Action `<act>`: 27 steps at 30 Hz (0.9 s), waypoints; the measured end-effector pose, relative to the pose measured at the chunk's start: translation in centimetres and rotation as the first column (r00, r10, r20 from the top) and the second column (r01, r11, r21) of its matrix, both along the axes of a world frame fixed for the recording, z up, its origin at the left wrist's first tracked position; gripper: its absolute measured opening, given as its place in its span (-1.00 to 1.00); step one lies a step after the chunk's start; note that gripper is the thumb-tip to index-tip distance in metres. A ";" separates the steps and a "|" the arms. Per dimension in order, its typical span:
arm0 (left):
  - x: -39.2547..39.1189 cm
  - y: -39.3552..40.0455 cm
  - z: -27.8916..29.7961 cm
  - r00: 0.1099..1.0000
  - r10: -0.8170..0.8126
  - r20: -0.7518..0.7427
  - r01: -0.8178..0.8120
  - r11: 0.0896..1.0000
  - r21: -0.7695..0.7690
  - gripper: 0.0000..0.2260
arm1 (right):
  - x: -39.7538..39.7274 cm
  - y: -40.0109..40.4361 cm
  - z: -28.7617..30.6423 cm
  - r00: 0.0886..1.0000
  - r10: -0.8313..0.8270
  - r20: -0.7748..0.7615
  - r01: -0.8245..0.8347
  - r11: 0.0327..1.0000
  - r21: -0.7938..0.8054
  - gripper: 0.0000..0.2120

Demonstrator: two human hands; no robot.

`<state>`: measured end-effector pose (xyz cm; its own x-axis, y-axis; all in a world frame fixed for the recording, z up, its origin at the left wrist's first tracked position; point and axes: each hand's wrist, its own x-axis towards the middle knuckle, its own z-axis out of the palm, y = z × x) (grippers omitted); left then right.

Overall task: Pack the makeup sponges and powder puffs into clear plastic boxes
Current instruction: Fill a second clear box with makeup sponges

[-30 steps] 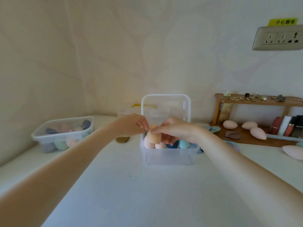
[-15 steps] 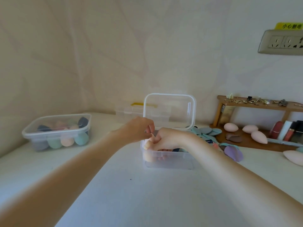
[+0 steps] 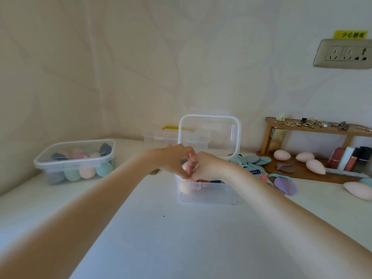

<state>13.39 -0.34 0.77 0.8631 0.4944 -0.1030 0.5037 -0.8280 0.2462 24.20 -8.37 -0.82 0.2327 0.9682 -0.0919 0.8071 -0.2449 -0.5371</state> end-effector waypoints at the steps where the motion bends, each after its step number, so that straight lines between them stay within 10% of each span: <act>1: 0.2 -0.2 0.2 0.999 0.010 -0.031 -0.010 1.000 0.018 -0.46 | 0.0 -0.3 0.2 0.998 0.015 -0.057 -0.016 1.000 -0.021 -0.81; 5: 1.4 -1.0 0.6 0.989 0.056 -0.137 -0.038 0.991 0.132 -0.43 | 0.1 -1.9 1.5 0.977 0.030 -0.210 -0.042 0.998 -0.056 -0.87; 9: 2.5 -1.8 1.5 0.958 0.069 -0.280 -0.017 0.983 0.183 -0.48 | 3.6 -3.4 3.5 0.935 -0.179 -0.306 0.262 0.930 0.257 -0.86; 13: 4.2 -2.6 2.3 0.910 0.086 -0.406 0.005 0.976 0.218 -0.54 | 9.7 -5.3 2.5 0.797 -0.604 -0.017 0.518 0.668 0.534 -0.84; 27: 9.6 -2.6 2.7 0.821 0.100 -0.562 0.040 0.972 0.231 -0.36 | 20.9 -3.1 -3.4 0.654 -0.688 0.314 0.723 0.691 0.010 -0.49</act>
